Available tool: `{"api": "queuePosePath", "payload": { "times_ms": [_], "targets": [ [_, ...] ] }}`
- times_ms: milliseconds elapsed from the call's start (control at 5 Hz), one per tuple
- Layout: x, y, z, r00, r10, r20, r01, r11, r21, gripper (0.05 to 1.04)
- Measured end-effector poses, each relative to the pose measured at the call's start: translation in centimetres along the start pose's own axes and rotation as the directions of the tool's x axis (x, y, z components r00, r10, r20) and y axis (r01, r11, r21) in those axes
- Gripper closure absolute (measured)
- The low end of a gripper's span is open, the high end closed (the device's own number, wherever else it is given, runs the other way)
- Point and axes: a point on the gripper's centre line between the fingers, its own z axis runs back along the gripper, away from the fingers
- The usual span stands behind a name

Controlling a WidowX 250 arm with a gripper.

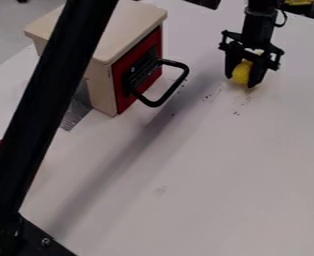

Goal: Move the corn from the drawer and put on the upper center of the table

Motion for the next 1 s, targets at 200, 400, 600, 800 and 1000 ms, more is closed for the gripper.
{"api": "queuePosePath", "payload": {
  "times_ms": [200, 400, 600, 800, 1000],
  "targets": [
    [0.1, -0.2, 0.3, 1.0, -0.006, 0.003, 0.006, 1.0, 0.001, 0.133],
    [-0.2, -0.7, 0.3, 1.0, -0.016, -0.006, 0.017, 1.0, 0.013, 0.083],
    [-1.0, -1.4, 3.8, 0.999, -0.018, 0.047, 0.017, 0.999, 0.038, 0.083],
    [-2.8, -2.1, 7.9, 0.995, 0.01, 0.104, -0.016, 0.998, 0.061, 0.083],
    [-4.7, -2.3, 10.7, 0.988, 0.056, 0.142, -0.066, 0.996, 0.067, 0.083]
  ]
}}
